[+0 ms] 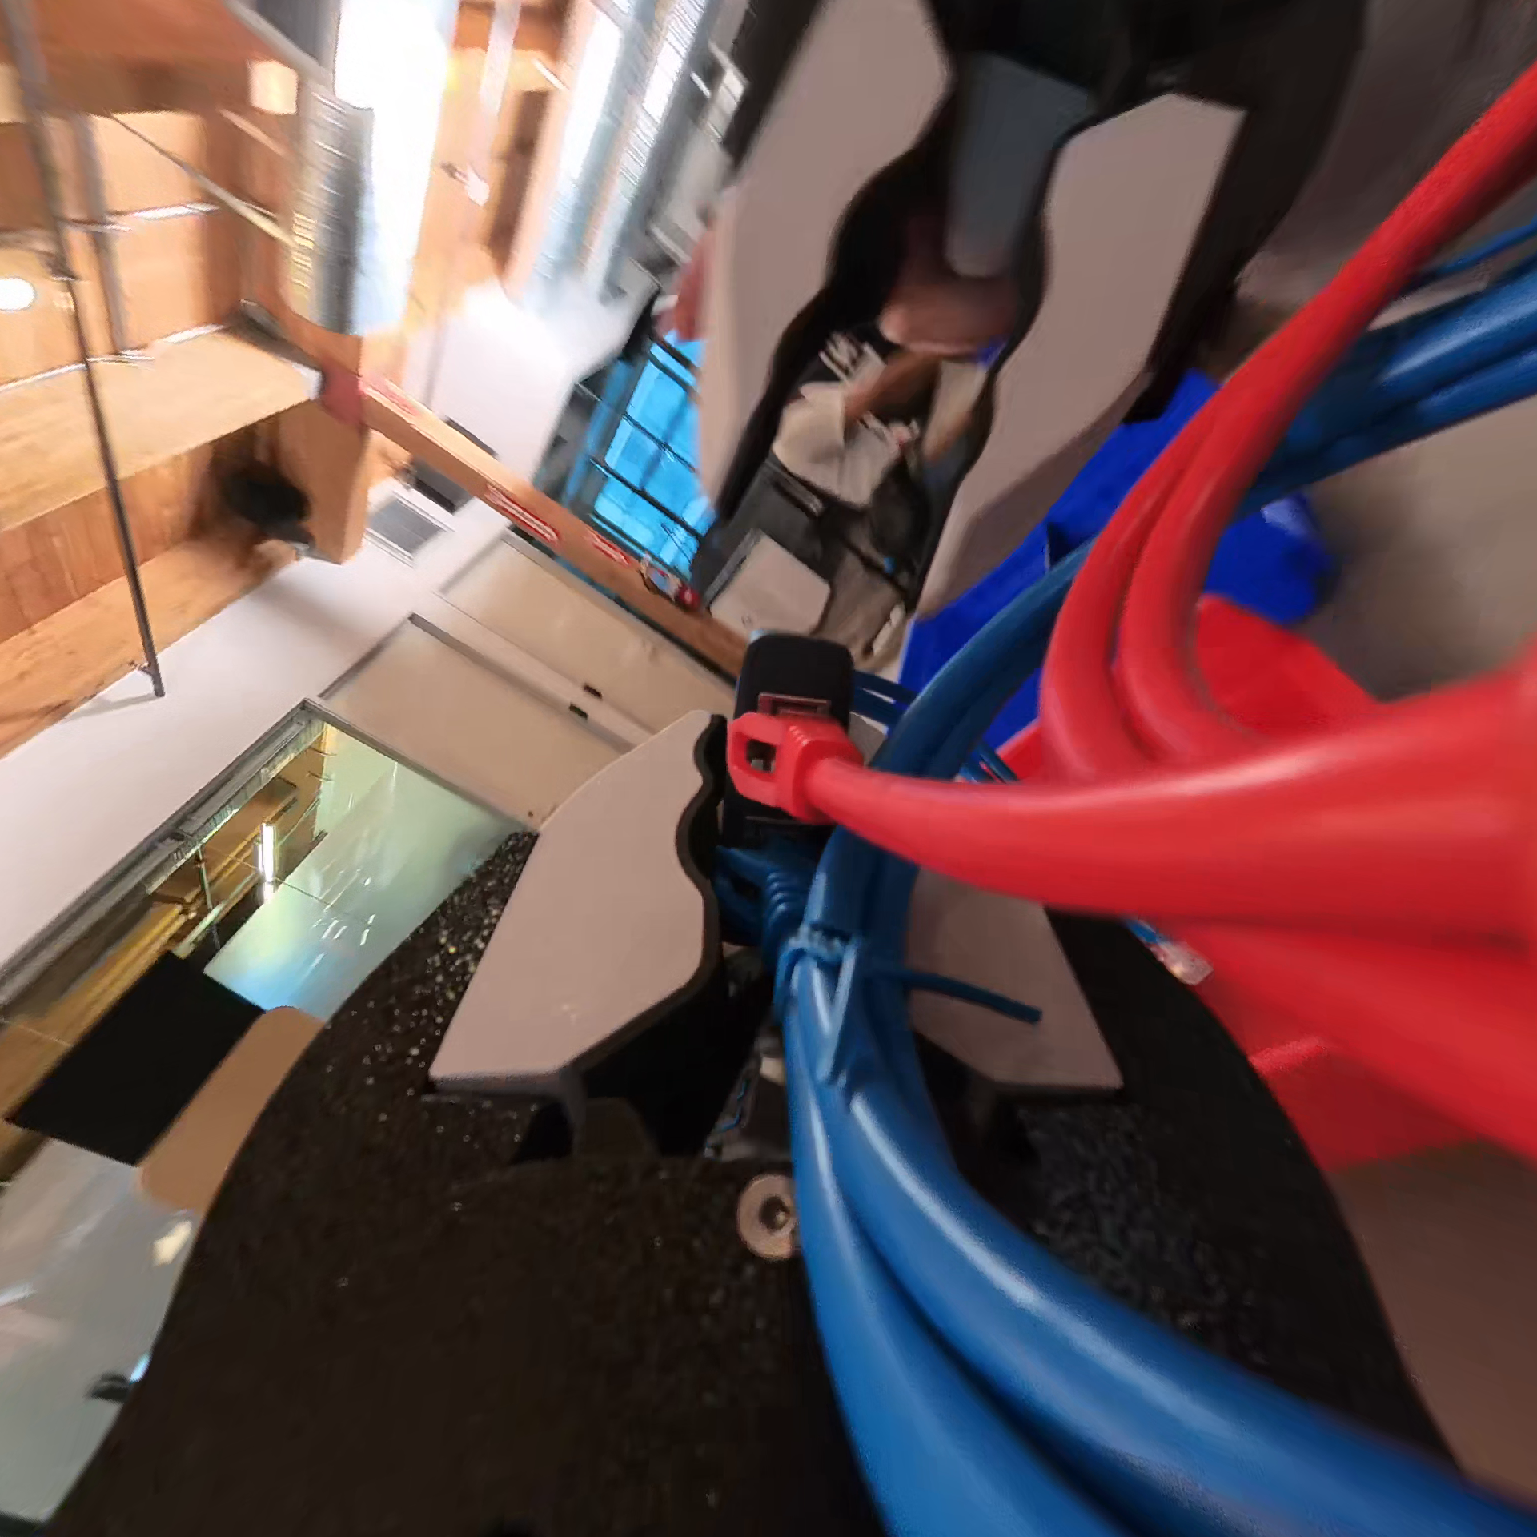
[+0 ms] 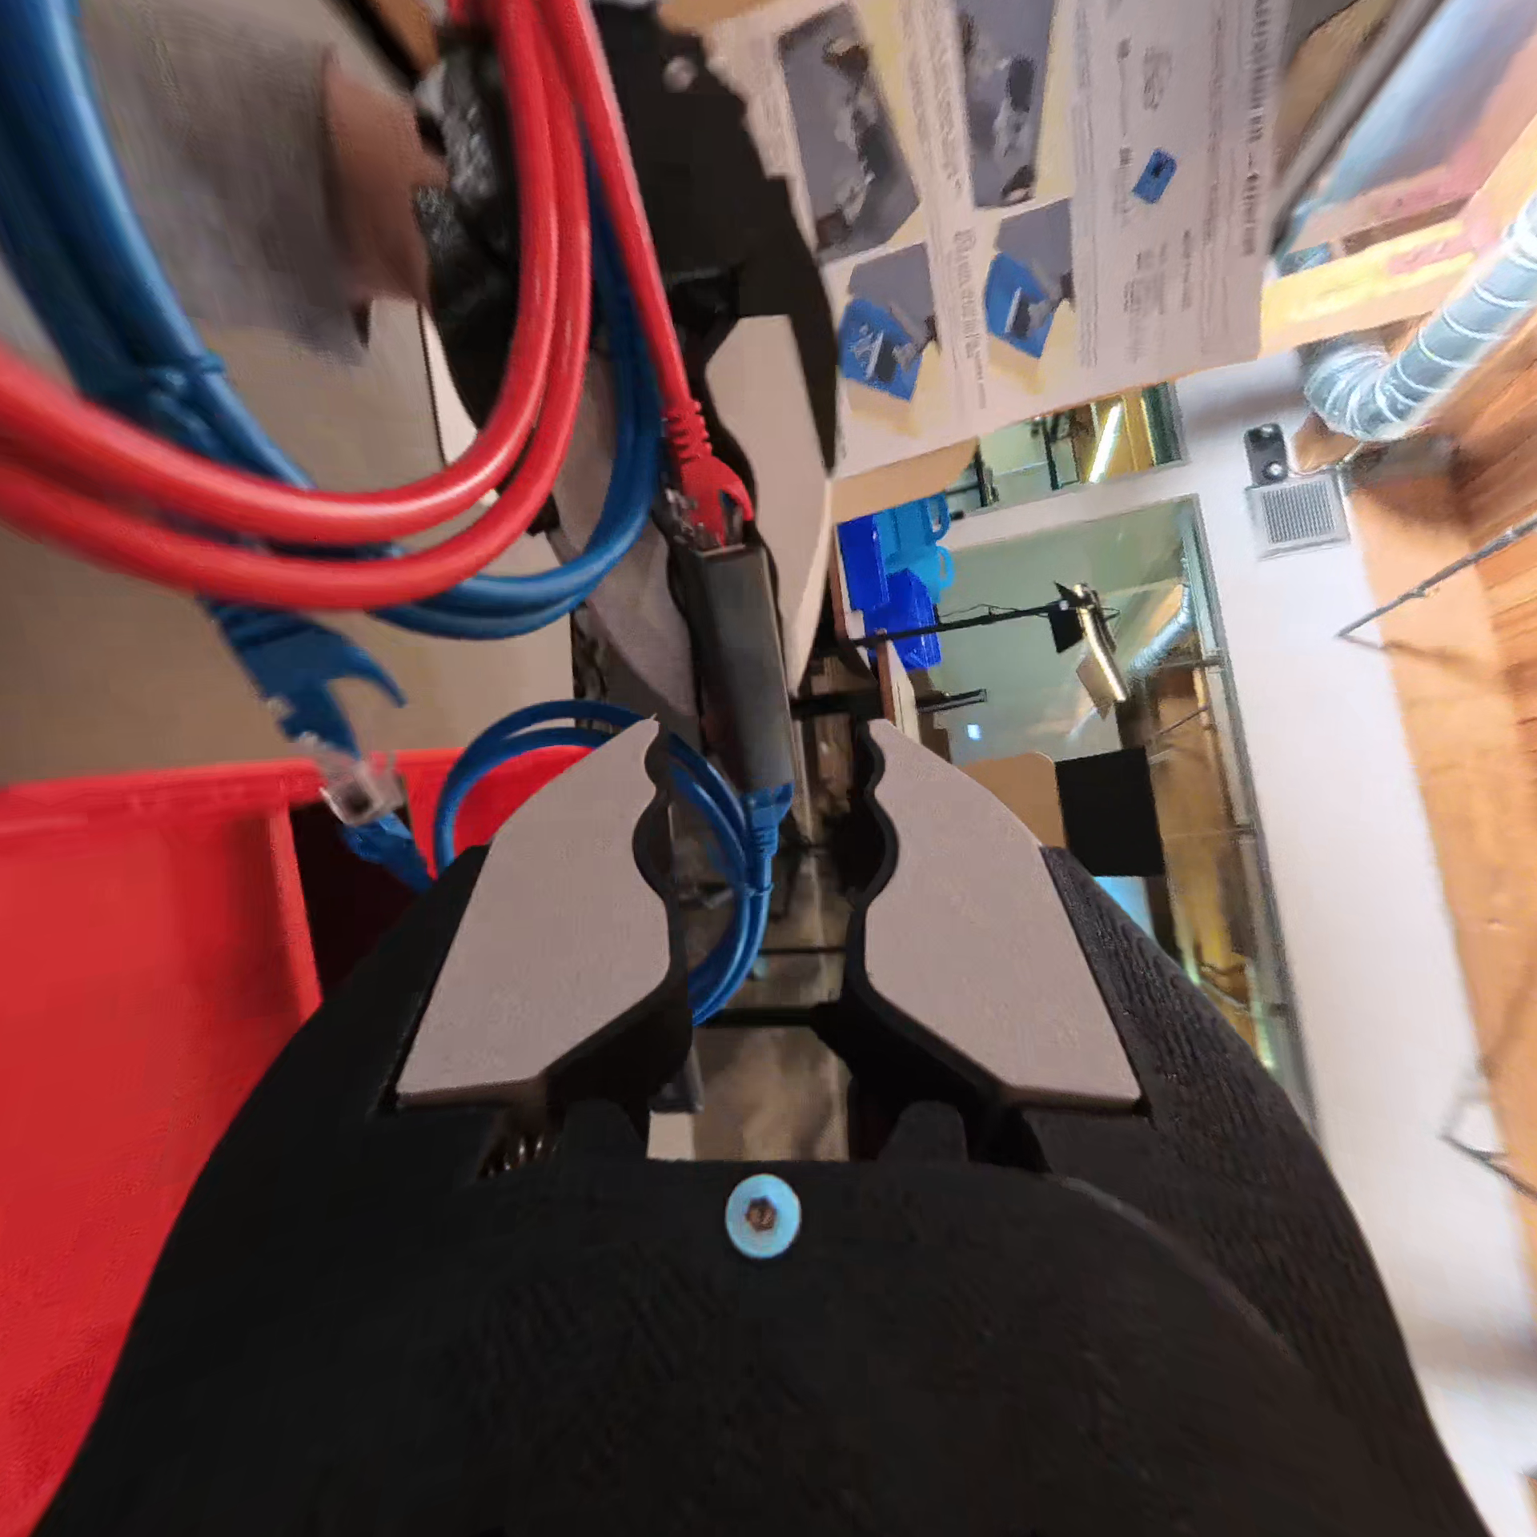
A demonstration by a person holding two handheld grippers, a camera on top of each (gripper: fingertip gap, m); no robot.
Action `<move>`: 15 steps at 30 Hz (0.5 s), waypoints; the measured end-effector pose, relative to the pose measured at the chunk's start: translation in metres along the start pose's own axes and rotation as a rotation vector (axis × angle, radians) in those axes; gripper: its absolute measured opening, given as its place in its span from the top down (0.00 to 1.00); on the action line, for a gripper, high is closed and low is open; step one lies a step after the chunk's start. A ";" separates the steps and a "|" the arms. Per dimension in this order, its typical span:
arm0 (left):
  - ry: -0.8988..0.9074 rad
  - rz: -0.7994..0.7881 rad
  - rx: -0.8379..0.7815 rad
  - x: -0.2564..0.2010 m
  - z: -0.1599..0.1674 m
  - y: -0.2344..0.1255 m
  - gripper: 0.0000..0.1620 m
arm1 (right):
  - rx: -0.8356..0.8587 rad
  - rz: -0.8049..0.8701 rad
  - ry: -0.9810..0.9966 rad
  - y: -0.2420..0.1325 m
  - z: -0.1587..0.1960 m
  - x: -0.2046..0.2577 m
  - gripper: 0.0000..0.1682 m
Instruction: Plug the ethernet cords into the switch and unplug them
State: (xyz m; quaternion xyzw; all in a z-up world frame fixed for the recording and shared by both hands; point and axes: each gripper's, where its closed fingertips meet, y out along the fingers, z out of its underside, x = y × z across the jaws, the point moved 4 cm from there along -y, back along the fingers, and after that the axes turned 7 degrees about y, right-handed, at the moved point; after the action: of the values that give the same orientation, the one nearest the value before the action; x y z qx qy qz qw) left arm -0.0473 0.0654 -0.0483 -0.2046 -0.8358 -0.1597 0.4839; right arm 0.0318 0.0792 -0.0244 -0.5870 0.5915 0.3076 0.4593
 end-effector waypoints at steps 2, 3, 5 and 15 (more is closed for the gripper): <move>0.031 0.037 0.018 -0.007 -0.005 0.005 0.88 | 0.043 -0.035 -0.075 0.008 0.001 0.009 0.76; 0.043 0.053 0.016 -0.009 -0.008 0.007 0.88 | 0.055 -0.057 -0.106 0.011 0.001 0.013 0.76; 0.055 0.078 0.011 -0.014 -0.012 0.009 0.87 | 0.072 -0.084 -0.155 0.013 0.001 0.019 0.76; 0.019 0.120 -0.190 -0.017 -0.019 0.002 0.89 | 0.174 -0.059 -0.039 0.002 0.024 0.008 0.80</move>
State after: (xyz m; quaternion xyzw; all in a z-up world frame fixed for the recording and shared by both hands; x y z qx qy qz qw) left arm -0.0242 0.0544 -0.0541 -0.2976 -0.7986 -0.2108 0.4788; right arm 0.0353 0.0976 -0.0417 -0.5560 0.5894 0.2528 0.5287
